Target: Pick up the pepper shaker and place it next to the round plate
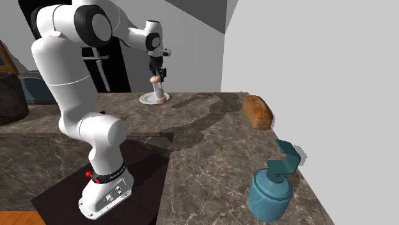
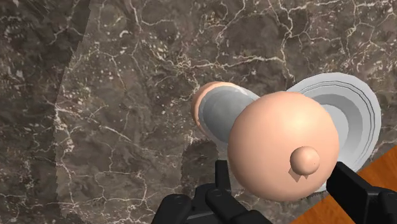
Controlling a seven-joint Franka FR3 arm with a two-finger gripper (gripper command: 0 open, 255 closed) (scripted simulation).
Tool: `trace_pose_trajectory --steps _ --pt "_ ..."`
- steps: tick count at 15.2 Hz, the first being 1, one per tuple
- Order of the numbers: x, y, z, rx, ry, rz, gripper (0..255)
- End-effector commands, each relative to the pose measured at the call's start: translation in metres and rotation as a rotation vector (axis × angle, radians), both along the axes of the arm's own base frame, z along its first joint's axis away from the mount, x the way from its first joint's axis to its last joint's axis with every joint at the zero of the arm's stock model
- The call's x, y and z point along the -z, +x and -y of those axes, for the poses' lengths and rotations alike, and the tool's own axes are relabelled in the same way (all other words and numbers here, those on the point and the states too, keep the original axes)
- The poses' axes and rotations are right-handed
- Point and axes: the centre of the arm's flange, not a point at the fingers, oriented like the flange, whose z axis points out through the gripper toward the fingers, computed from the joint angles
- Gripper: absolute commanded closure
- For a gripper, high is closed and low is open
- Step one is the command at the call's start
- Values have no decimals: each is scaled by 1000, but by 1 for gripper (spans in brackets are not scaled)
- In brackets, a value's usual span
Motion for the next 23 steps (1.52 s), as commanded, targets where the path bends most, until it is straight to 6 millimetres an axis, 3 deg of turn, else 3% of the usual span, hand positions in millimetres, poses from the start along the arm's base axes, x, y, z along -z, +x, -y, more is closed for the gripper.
trace_pose_trajectory --steps 1,23 --pt "-1 -3 -27 2 1 -1 255" --pt "-1 -44 -314 2 1 -1 255"
